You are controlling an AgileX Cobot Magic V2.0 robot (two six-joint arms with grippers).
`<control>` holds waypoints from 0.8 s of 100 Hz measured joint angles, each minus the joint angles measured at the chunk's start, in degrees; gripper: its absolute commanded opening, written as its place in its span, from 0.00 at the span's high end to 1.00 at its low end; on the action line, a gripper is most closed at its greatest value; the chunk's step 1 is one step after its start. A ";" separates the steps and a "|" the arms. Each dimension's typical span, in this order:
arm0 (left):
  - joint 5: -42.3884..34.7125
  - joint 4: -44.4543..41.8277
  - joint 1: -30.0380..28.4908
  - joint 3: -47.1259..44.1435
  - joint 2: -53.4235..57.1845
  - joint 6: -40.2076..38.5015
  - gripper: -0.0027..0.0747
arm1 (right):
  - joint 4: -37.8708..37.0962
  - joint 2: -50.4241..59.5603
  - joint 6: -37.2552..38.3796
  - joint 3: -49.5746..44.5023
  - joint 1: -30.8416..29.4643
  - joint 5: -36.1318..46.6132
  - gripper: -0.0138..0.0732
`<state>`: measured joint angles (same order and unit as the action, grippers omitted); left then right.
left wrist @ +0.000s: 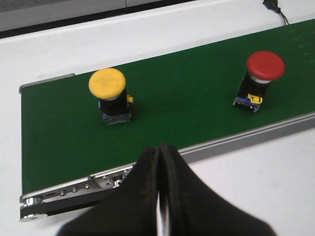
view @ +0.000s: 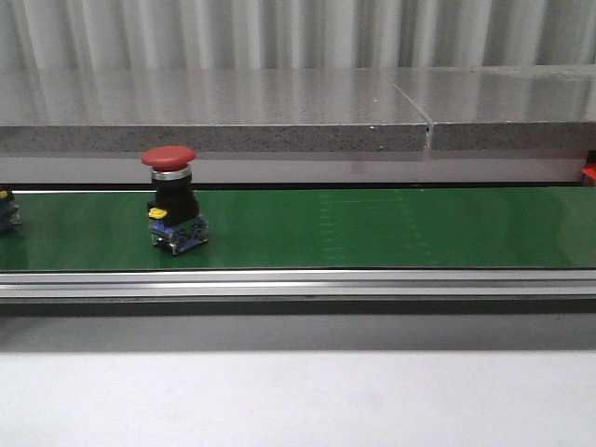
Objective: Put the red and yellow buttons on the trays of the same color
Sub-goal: 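Set the yellow button on the belt and open the left gripper, then lower the right gripper over the red button riding the belt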
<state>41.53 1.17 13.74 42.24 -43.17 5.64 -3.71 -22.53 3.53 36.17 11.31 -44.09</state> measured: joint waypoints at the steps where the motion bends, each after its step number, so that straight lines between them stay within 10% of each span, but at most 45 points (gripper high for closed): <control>1: 0.00 -0.01 0.00 -0.23 0.36 0.00 0.99 | 0.00 0.00 0.00 0.00 0.00 0.11 0.92; 80: 0.51 1.93 0.00 -7.19 15.62 0.00 0.99 | 0.32 -24.76 0.00 11.94 13.83 -3.52 0.82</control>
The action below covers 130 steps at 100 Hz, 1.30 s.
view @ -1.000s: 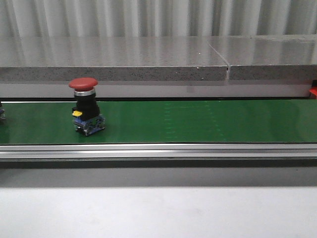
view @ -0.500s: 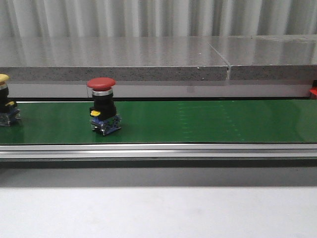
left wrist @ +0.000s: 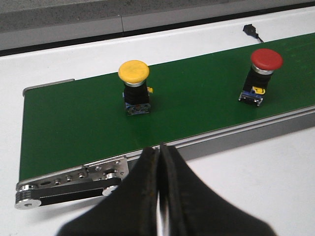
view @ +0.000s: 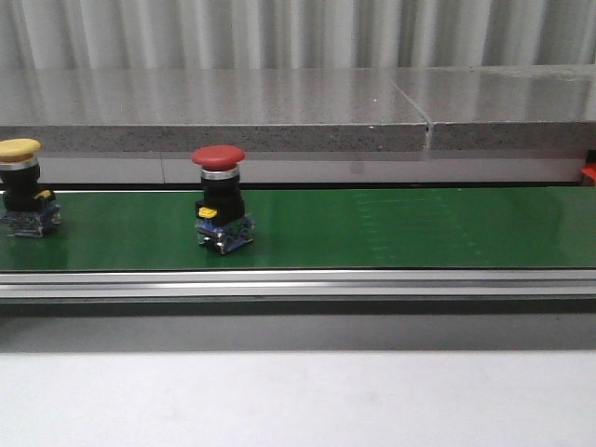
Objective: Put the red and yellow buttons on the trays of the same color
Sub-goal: 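Lower the right gripper over the red button riding the belt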
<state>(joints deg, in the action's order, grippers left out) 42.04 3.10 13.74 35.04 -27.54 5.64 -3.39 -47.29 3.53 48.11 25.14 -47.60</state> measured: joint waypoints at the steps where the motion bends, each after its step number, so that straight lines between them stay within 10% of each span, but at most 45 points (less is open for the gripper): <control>1: 0.00 0.00 0.00 0.00 0.00 0.00 0.99 | 0.12 -0.64 0.00 0.37 0.07 0.00 0.79; 29: 0.03 0.00 0.00 0.00 0.00 0.00 0.99 | 1.69 -12.94 0.00 7.44 2.61 -0.85 0.22; 130: 0.26 0.00 0.00 0.00 0.00 0.00 0.99 | 9.26 -54.55 -14.49 39.17 8.29 -13.96 0.22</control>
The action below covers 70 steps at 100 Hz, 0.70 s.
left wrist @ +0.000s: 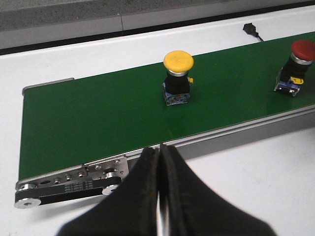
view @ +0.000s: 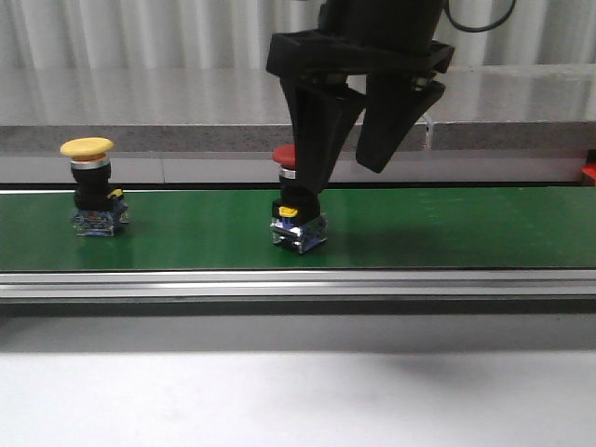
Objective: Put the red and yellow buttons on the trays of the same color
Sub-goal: 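Lower the right gripper over the red button riding the belt, then grasp the red button with the right gripper and lift it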
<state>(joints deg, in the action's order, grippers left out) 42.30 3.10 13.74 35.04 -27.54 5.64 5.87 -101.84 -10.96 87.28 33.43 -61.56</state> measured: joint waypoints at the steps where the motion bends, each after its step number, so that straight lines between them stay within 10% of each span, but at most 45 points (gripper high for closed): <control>1: 0.00 0.00 0.00 0.00 0.00 0.00 0.99 | 0.00 -0.25 -0.11 0.09 0.00 0.26 0.22; 26: 0.00 0.00 0.00 0.00 0.00 0.00 0.99 | 0.00 -2.13 -0.44 0.43 0.00 4.90 0.23; 50: 0.00 0.00 0.00 0.00 0.00 0.00 0.99 | 0.03 -2.22 -0.44 0.56 0.00 7.45 0.59; 70: 0.00 0.00 0.00 0.00 0.00 0.00 0.99 | 0.03 -2.22 -0.44 0.56 0.00 8.27 0.62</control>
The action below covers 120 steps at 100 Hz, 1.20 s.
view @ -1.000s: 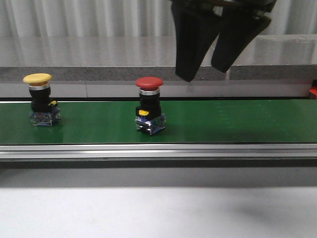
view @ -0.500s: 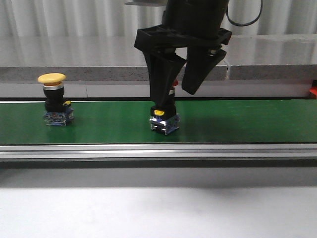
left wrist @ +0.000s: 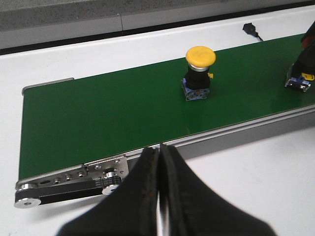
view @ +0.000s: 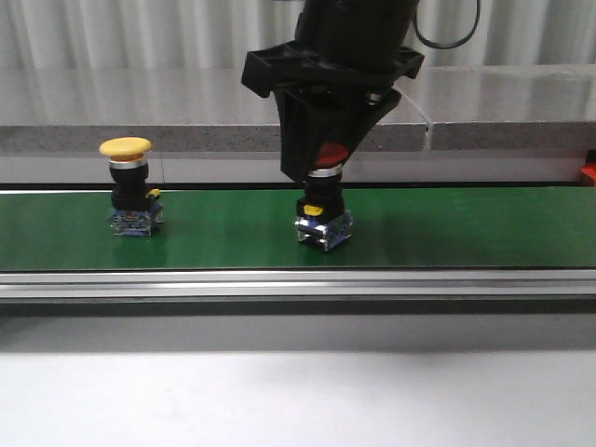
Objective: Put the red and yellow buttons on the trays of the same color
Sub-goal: 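Grasp the red button with the right gripper and lift it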
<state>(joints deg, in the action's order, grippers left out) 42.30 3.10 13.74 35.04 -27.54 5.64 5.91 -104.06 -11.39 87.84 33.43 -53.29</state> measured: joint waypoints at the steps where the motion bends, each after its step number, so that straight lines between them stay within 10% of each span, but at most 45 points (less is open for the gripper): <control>1: 0.00 0.00 0.00 0.00 0.00 0.00 0.99 | 0.00 0.00 0.00 0.00 0.00 0.08 0.62; 64: 0.00 0.00 0.00 -0.04 0.00 0.00 0.99 | 0.35 11.25 9.81 -2.27 -8.40 0.94 0.62; 120: 0.00 0.00 0.00 -0.04 0.00 0.00 0.99 | 0.35 27.18 10.08 -14.09 -27.63 0.94 0.62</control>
<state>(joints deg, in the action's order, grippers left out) 42.30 3.10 13.74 35.00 -27.54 5.64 6.26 -76.88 -1.31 73.75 5.81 -52.35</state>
